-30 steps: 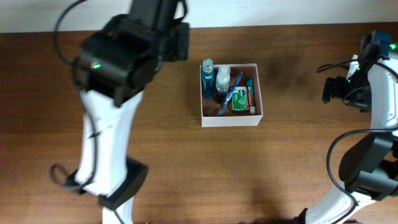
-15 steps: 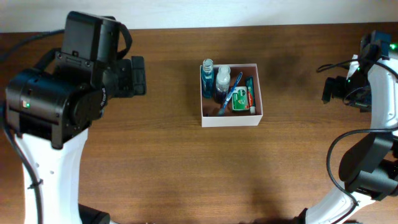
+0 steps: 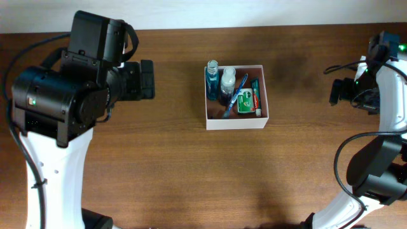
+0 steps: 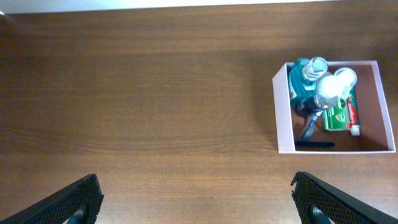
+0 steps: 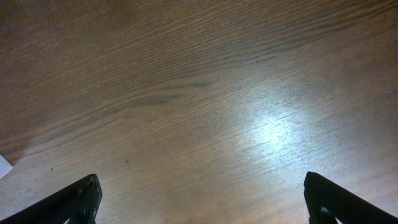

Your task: Pack container

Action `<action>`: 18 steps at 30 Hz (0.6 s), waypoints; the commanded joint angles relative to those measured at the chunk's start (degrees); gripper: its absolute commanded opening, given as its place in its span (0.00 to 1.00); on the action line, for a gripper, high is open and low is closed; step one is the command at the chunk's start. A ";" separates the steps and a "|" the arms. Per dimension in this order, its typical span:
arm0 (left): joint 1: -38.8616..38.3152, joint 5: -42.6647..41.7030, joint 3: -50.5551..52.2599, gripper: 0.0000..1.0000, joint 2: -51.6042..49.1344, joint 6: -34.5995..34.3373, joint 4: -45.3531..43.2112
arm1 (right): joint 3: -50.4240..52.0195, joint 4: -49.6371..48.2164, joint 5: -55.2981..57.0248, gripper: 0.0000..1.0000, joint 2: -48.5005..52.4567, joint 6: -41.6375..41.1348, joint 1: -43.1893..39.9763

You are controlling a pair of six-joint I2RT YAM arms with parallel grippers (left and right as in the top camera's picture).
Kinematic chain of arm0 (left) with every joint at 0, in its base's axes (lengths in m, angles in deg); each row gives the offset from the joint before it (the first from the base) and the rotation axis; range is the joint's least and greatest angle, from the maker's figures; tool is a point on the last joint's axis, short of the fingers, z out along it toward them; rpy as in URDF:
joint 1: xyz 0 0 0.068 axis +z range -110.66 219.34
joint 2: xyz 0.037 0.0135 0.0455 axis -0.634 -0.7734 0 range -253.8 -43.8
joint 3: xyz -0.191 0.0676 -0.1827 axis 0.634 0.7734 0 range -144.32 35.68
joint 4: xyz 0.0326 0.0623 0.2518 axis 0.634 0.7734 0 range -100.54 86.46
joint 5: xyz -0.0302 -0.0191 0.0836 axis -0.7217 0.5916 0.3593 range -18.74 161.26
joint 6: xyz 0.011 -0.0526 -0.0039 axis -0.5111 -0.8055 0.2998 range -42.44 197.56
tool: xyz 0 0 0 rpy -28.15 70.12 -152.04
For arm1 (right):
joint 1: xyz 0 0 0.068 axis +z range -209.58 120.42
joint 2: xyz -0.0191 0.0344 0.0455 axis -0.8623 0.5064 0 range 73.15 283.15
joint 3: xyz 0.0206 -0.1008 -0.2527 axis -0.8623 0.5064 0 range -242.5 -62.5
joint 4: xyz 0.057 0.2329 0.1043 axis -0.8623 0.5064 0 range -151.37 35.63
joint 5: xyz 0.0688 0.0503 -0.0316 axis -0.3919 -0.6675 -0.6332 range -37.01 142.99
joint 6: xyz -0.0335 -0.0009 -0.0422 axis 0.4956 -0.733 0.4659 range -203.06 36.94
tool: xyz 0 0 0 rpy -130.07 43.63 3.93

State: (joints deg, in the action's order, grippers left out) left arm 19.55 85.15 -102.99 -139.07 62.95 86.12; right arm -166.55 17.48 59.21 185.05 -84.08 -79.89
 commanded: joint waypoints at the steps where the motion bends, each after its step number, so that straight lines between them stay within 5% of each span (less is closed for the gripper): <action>1: 0.09 -1.46 2.34 0.99 0.07 0.83 0.02 | -0.59 -0.17 0.92 0.99 -1.81 0.37 -0.02; 10: 0.09 -0.44 20.96 0.99 4.68 1.90 -7.26 | -0.59 -0.17 0.92 0.99 -1.81 0.37 0.00; 18: 0.11 -5.49 52.54 0.99 21.70 13.40 -37.68 | -0.59 -0.17 0.92 0.98 -1.81 0.37 0.00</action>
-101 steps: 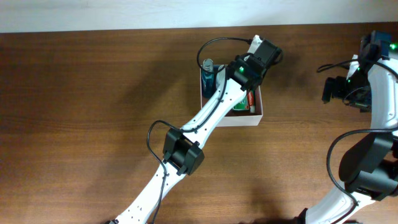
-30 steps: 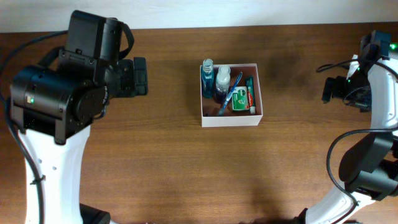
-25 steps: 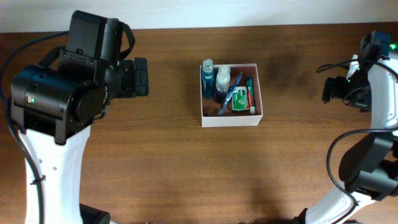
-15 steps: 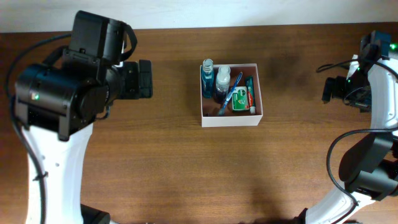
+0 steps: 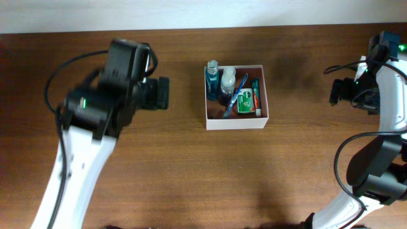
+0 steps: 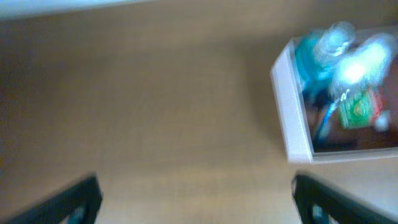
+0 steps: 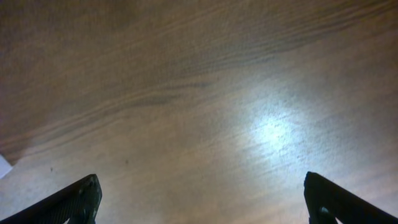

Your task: Pack container

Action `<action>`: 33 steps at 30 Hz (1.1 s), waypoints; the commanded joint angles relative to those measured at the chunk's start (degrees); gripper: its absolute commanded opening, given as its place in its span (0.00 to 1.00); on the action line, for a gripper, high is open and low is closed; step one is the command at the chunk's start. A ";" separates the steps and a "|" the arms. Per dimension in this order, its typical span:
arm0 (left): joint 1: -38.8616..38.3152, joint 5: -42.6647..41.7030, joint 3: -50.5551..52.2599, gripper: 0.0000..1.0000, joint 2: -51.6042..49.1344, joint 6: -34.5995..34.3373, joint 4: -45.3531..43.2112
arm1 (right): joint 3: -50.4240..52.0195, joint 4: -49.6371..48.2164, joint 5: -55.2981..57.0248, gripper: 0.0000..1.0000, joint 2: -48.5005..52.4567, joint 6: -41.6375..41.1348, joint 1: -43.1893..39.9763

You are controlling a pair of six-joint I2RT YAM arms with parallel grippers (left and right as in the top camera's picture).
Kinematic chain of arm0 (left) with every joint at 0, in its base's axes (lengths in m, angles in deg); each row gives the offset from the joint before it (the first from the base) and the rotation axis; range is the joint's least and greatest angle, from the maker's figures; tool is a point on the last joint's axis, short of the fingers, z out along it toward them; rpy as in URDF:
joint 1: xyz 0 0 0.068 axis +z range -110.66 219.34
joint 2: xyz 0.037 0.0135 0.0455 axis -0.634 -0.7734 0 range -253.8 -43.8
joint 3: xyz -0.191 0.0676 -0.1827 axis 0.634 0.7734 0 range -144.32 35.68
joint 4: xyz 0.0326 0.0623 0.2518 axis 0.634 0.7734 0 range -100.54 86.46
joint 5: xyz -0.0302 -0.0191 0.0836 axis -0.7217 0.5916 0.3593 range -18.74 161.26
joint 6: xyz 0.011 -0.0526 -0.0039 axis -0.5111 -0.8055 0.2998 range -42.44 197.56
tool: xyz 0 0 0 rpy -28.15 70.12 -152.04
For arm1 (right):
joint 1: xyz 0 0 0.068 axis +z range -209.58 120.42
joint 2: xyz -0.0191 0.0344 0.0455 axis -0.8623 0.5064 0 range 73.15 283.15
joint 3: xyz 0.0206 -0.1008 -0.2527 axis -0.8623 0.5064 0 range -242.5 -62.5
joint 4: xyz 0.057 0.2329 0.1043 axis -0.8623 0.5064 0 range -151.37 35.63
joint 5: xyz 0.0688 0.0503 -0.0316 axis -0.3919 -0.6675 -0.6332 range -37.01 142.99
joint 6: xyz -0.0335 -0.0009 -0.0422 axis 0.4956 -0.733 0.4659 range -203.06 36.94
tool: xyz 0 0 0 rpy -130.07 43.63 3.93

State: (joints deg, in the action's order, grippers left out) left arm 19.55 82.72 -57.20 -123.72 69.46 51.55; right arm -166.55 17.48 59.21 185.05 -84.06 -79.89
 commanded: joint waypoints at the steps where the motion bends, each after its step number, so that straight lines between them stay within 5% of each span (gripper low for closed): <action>1: 0.11 -3.23 11.74 0.99 9.25 8.52 -7.45 | -0.59 -0.17 0.92 0.99 -1.81 0.35 0.00; 20: 9.86 -6.80 68.43 0.99 47.17 10.51 -53.55 | -0.59 -0.17 0.94 0.99 -1.81 0.35 -0.02; 33: 13.40 -6.80 81.72 0.99 67.54 10.51 -62.07 | -0.59 -0.17 0.92 0.99 -1.81 0.35 0.00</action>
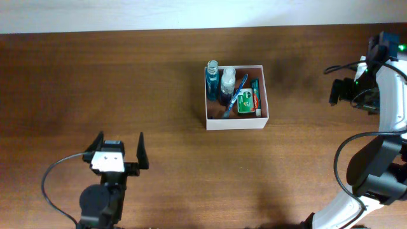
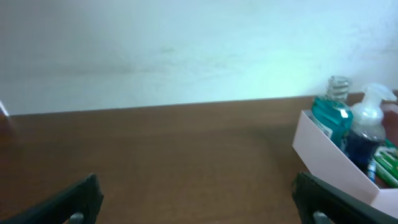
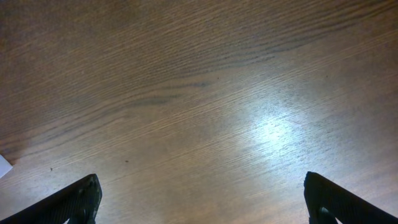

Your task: Pack container

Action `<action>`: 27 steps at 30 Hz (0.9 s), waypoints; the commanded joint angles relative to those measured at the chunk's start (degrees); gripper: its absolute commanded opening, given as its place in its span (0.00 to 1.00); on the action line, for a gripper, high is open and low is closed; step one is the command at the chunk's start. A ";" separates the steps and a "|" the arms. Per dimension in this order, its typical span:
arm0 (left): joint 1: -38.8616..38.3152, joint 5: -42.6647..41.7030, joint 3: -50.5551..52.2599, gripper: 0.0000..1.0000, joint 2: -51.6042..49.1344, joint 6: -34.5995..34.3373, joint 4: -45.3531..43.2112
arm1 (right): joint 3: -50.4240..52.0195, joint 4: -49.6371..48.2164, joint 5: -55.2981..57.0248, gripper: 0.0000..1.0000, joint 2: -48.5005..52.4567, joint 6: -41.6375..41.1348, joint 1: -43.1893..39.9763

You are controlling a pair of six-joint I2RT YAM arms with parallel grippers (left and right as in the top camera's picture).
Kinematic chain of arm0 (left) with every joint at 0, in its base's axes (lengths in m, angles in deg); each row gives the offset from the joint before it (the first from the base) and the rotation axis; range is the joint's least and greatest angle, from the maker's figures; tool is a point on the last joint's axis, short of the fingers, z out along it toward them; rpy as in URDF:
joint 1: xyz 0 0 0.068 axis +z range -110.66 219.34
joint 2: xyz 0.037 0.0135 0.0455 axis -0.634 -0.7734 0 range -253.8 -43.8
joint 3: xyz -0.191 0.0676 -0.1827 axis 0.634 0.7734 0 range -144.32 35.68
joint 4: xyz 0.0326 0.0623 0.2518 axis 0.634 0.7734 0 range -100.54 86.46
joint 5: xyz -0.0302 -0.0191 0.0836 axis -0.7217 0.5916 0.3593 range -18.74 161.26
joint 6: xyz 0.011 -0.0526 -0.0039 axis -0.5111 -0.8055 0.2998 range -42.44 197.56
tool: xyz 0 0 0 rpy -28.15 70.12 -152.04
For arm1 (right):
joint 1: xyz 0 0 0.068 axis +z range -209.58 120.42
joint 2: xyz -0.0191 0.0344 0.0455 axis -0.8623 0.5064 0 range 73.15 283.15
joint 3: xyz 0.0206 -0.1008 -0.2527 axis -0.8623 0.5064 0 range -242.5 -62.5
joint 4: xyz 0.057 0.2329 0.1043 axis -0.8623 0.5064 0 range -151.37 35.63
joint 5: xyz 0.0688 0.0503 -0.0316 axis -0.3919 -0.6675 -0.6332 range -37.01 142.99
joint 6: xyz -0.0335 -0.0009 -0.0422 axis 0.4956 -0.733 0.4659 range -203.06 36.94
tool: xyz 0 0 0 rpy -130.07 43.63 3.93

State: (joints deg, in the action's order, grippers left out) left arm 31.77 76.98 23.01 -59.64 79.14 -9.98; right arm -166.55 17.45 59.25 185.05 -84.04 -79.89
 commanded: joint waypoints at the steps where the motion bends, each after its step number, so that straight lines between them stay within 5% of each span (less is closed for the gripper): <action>1: 1.73 -1.05 1.97 0.99 4.96 0.83 -0.52 | -0.59 -0.15 0.87 0.99 -1.81 0.33 0.00; 22: 4.04 -1.88 4.76 0.99 15.56 0.85 -0.33 | -0.59 -0.15 0.87 0.99 -1.81 0.33 0.00; 27: 4.07 -1.88 9.22 0.99 15.56 0.83 -8.57 | -0.59 -0.15 0.87 0.99 -1.81 0.33 -0.02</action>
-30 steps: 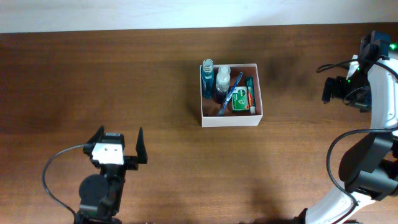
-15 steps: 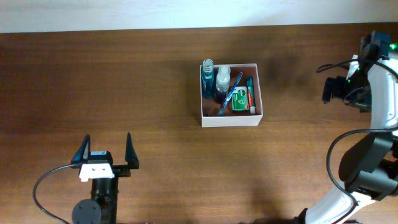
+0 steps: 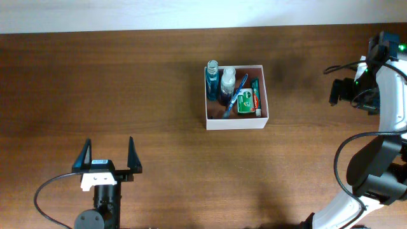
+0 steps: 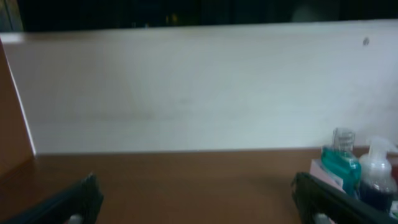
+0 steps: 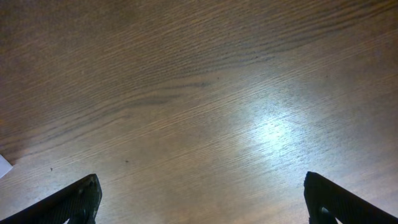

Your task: Pack container

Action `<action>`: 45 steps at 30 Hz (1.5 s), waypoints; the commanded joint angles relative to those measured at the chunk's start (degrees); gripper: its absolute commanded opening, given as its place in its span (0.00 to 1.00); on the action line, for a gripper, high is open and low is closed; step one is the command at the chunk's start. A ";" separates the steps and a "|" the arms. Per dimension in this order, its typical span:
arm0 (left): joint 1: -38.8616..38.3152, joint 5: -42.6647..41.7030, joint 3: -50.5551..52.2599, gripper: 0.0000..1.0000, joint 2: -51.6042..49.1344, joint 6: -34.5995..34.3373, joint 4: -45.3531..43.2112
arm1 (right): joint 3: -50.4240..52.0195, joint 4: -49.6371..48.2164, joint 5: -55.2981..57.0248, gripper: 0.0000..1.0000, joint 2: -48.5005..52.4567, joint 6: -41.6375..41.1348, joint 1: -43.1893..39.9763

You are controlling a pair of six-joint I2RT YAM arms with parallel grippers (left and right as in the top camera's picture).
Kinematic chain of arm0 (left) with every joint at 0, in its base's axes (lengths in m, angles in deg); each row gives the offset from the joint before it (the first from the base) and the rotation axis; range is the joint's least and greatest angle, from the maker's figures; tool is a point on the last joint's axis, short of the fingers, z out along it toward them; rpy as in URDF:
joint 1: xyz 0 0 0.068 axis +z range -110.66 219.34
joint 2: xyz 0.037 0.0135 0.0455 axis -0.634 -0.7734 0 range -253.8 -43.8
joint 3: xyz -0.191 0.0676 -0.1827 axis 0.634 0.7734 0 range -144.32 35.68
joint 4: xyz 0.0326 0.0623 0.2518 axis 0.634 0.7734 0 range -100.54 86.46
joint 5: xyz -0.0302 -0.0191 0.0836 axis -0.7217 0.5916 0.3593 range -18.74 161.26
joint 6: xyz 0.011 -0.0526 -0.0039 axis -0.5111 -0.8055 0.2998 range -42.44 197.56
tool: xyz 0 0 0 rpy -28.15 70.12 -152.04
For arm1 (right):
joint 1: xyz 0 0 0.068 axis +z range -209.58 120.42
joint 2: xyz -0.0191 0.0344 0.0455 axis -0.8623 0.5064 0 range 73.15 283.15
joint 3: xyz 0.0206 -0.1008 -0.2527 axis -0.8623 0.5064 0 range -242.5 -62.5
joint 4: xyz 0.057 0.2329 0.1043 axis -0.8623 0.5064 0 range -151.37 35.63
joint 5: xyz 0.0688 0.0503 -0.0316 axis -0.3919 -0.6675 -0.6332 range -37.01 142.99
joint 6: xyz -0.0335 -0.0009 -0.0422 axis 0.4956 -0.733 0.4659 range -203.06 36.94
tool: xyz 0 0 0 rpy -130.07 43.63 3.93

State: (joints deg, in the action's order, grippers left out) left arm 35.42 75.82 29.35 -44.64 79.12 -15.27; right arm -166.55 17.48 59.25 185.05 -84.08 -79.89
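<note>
A white open box (image 3: pixel 236 117) stands at the table's middle, holding a blue-liquid bottle (image 3: pixel 212 79), a white-capped spray bottle (image 3: pixel 227 81), a blue toothbrush (image 3: pixel 236 95) and a green toothpaste pack (image 3: pixel 247 102). My left gripper (image 3: pixel 108 154) is open and empty at the front left, far from the box and pointing level toward the back wall; its view catches the box (image 4: pixel 323 175) and bottles (image 4: pixel 341 160) at the right edge. My right gripper (image 5: pixel 199 199) hangs open over bare wood at the far right.
A pale wall (image 4: pixel 199 87) runs behind the brown wooden table (image 3: pixel 127 76). My right arm (image 3: pixel 381 95) and its cables stand at the right edge. A small white corner (image 5: pixel 4 165) shows at the left of the right wrist view.
My left arm has drawn a little further back toward the front edge and tilted up, so its camera shows more wall. The right arm and the box's contents are unchanged.
My left gripper was open high over the table left of the box, looking down on it. Then it was nearer the box, blurred. Later it sat low at the front left facing the wall, and now slightly further back. The right arm stayed put.
</note>
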 commanded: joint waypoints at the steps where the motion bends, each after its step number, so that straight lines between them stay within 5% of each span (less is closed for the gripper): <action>1: 0.42 -0.72 4.11 0.99 0.57 0.87 -5.75 | -0.59 -0.17 0.87 0.99 -1.81 0.37 -0.02; 9: 2.51 -0.74 5.81 0.99 0.57 0.85 -6.08 | -0.59 -0.17 0.87 0.99 -1.81 0.37 -0.02; 17: 5.97 -0.79 5.81 0.99 0.57 0.87 9.62 | -0.59 -0.17 0.87 0.98 -1.81 0.37 -0.02; 45: 6.29 -0.94 5.79 1.00 0.55 0.87 9.18 | -0.59 -0.17 0.87 0.99 -1.81 0.37 0.00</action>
State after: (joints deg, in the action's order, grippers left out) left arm 41.37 75.49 35.14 -44.64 79.14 -6.46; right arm -166.55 17.45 59.25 185.05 -84.06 -79.89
